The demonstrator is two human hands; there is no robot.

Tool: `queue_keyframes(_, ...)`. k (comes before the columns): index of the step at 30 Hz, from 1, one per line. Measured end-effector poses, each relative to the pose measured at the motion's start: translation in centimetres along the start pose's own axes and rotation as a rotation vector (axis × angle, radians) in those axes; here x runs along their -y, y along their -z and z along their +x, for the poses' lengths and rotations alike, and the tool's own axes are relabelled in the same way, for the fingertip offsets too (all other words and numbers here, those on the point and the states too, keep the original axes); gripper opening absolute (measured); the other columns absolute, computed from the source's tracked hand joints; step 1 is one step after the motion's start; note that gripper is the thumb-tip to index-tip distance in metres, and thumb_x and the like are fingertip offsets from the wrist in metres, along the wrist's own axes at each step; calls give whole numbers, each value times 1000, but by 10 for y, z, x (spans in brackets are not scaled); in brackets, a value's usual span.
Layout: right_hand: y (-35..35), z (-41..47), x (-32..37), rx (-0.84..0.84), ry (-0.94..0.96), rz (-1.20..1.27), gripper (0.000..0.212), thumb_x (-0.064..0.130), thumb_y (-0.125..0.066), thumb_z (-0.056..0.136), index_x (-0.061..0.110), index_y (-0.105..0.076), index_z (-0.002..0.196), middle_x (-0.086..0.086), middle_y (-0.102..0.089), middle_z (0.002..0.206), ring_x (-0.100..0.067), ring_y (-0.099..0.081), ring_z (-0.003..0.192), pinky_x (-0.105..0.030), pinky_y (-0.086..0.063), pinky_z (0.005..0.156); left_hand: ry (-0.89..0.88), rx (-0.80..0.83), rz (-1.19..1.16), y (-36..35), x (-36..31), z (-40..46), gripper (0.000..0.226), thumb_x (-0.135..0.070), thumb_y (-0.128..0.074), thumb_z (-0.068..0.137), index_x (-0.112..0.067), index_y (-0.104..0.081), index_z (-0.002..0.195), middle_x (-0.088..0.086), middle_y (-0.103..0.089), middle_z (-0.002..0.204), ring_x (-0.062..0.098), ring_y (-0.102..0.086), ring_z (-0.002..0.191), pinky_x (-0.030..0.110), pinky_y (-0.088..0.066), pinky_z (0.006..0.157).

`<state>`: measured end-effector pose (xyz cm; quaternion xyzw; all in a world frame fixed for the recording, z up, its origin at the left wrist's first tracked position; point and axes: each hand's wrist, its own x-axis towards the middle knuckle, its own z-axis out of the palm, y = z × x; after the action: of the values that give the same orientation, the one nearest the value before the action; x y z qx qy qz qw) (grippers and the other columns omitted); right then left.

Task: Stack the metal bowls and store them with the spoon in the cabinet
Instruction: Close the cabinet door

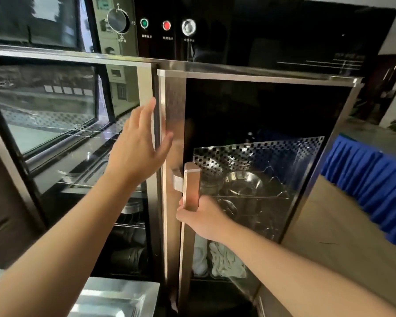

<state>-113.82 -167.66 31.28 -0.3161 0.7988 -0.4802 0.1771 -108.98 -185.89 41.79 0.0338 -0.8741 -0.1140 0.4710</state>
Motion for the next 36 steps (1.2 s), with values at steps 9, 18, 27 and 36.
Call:
queue_keyframes(9, -30, 83, -9, -130, -81, 101, 25, 53, -68, 65, 29, -64, 70, 15, -57, 54, -7, -58, 57, -30, -47, 64, 131, 147, 18, -73, 88, -22, 80, -66, -50, 91, -21, -26, 153, 6, -38, 152, 26, -42, 137, 44, -44, 103)
queue_keyframes(18, -40, 143, -16, -268, -19, 140, 19, 35, -79, 74, 22, -68, 81, -3, -69, 73, -16, -70, 66, -30, -56, 63, 373, 172, 90, -130, 122, -13, 93, -84, -26, 86, -26, -15, 158, 7, -17, 167, 28, -10, 154, 51, -18, 120)
queue_keyframes(27, -32, 186, -27, -224, 80, 98, 30, 35, -78, 83, 23, -67, 109, 10, -69, 69, -6, -69, 67, -25, -57, 65, 356, 106, 295, -169, 140, -13, 86, -75, -25, 92, -29, -1, 160, 8, 4, 169, 34, 7, 154, 60, -8, 119)
queue_keyframes(36, -38, 206, -40, -303, 261, 40, 28, 54, -55, 67, 27, -60, 74, 20, -60, 50, -2, -64, 51, -15, -48, 49, 254, -6, 412, -200, 184, -15, 76, -60, -28, 99, -26, 0, 161, 6, 10, 169, 35, 10, 153, 64, -5, 119)
